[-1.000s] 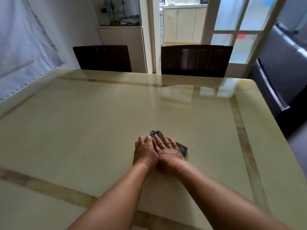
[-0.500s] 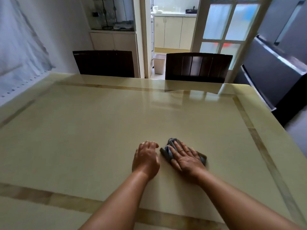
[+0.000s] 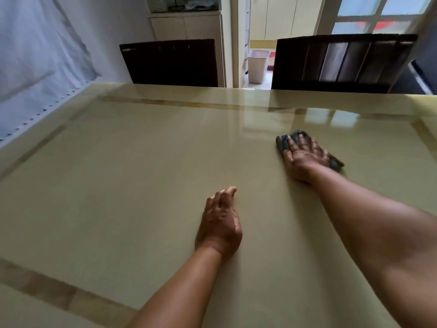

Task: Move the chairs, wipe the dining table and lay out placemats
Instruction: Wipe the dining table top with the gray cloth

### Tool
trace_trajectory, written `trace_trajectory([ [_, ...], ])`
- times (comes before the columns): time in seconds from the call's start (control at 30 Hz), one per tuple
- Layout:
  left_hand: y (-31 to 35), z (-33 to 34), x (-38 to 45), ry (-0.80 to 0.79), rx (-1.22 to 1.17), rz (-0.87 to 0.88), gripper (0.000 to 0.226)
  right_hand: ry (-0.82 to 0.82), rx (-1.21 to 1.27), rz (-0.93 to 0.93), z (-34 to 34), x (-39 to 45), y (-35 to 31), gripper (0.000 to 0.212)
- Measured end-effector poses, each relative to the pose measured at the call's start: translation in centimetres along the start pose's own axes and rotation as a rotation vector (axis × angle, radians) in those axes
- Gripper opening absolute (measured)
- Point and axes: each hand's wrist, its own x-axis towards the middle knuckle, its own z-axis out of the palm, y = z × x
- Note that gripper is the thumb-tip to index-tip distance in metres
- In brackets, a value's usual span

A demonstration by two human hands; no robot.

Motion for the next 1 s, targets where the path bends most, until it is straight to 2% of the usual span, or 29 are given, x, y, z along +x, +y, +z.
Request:
trace_trajectory([
  [0.13, 0.0, -0.3, 0.1, -0.029, -0.035, -0.009, 0.057, -0.029, -0.044, -0.253, 2.1, -1.7, -4.1, 0.053],
  [0.2, 0.3, -1.1, 0.3, -0.059, -0.129, -0.032, 0.053, -0.037, -0.054, -0.389, 3.4, -4.0, -6.0, 0.052],
  [0.27, 0.6, -2.8, 0.2, -0.024, -0.332, -0.13, 0.041, -0.06, -0.064, -0.488, 4.4, -7.3, -7.5, 0.052],
  [0.33, 0.3, -4.0, 0.9, 0.089, -0.466, -0.268, 0.031, -0.057, -0.063, -0.579, 5.6, -9.3, -8.9, 0.052],
  [0.4, -0.6, -4.8, 0.3, 0.151, -0.458, -0.343, 0.029, -0.071, -0.09, -0.649, 6.9, -11.8, -9.8, 0.053],
  [0.5, -1.4, -5.4, -3.0, 0.045, -0.234, -0.399, 0.033, -0.108, -0.109, -0.732, 8.0, -16.5, -9.9, 0.053],
  [0.57, -1.9, -6.0, -5.1, -0.064, -0.083, -0.427, 0.037, -0.137, -0.084, -0.75, 8.4, -19.5, -10.1, 0.054],
  [0.73, -0.9, -7.0, -10.1, -0.229, -0.003, -0.402, 0.04, -0.197, -0.07, -0.697, 9.1, -26.7, -8.6, 0.06],
  [0.87, 2.4, -6.0, -13.4, -0.306, 0.012, -0.282, 0.036, -0.232, -0.048, -0.543, 8.5, -31.0, -5.3, 0.065],
  [1.0, 6.7, -4.3, -16.1, -0.359, -0.099, -0.122, 0.035, -0.237, -0.053, -0.378, 7.0, -33.8, -0.4, 0.064],
])
